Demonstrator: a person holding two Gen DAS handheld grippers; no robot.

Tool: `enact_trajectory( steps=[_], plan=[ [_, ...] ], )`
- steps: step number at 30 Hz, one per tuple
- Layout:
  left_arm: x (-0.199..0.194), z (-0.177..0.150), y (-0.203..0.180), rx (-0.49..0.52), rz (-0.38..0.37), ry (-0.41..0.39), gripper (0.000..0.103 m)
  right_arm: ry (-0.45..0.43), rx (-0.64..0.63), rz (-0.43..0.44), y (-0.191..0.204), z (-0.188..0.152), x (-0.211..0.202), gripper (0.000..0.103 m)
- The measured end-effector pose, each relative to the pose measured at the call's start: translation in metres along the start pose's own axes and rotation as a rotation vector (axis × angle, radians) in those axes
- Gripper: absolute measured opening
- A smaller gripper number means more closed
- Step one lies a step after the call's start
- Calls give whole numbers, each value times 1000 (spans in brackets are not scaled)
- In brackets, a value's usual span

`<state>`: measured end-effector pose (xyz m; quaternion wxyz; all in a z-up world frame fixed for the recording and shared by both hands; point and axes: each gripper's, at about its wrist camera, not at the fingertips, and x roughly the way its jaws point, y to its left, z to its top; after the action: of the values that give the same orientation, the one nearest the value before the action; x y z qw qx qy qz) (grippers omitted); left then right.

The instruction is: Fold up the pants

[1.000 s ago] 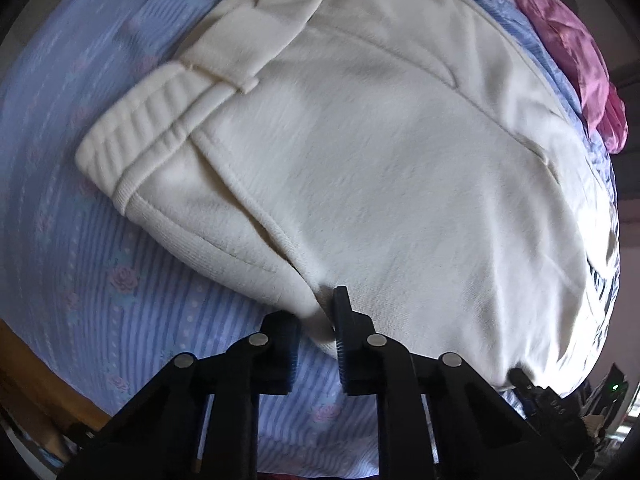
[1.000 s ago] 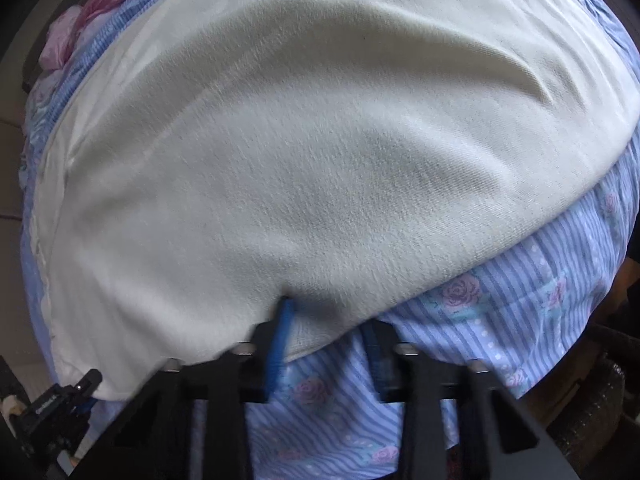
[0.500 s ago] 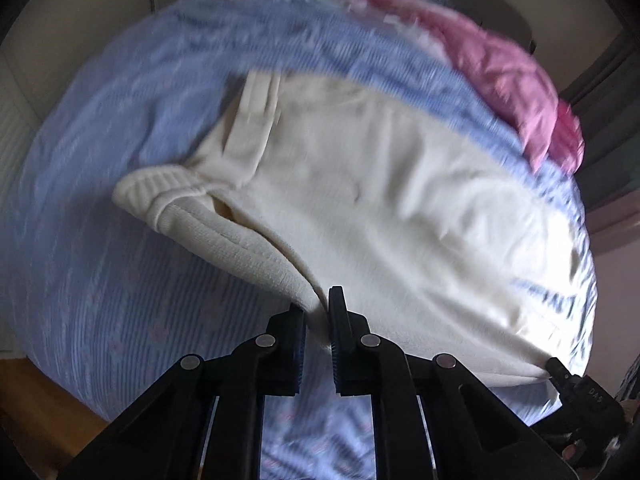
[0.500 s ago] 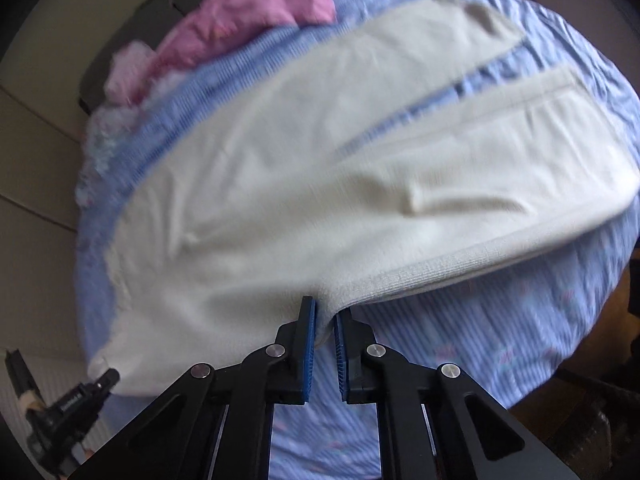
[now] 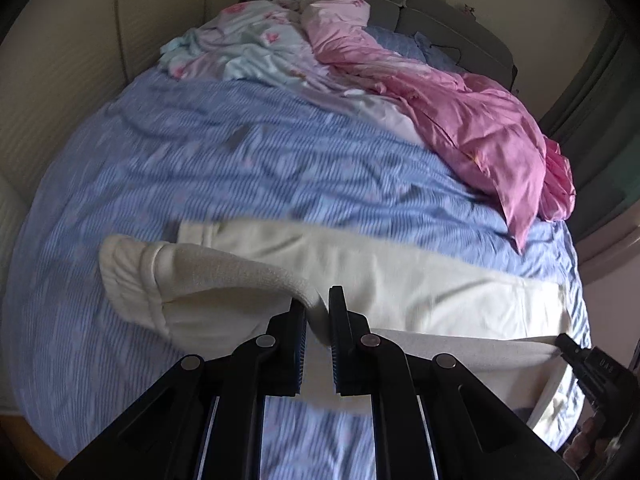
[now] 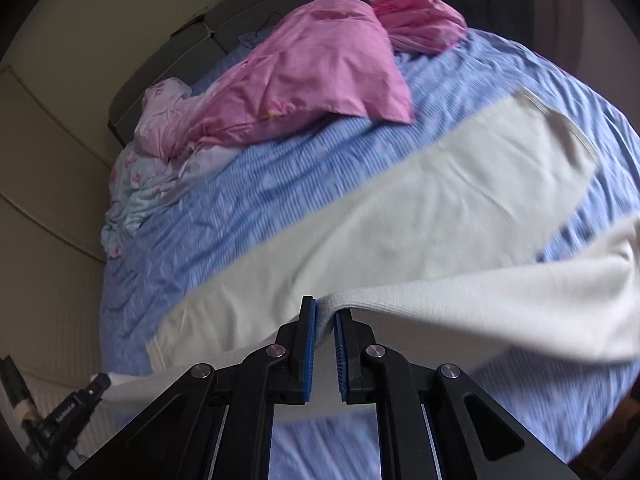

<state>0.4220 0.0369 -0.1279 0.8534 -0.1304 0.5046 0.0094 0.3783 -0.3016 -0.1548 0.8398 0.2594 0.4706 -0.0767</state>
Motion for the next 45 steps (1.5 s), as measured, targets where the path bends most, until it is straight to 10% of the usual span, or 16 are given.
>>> enact_trajectory(
  steps=[22, 25, 28, 30, 35, 45],
  plan=[
    [180, 83, -12, 4, 127, 173, 13, 186, -62, -84, 17, 95, 198, 10],
    [190, 83, -13, 17, 145, 190, 18, 222, -95, -124, 20, 95, 220, 10],
    [191, 87, -14, 47, 204, 190, 46, 250, -120, -151, 21, 93, 231, 12],
    [186, 88, -14, 67, 250, 177, 65, 257, -143, -161, 23, 92, 231, 14],
    [151, 77, -23, 175, 191, 140, 67, 234, -191, -78, 36, 83, 206, 55],
    [31, 7, -77, 464, 47, 61, 67, 106, -385, -27, 53, 25, 68, 56]
  ],
)
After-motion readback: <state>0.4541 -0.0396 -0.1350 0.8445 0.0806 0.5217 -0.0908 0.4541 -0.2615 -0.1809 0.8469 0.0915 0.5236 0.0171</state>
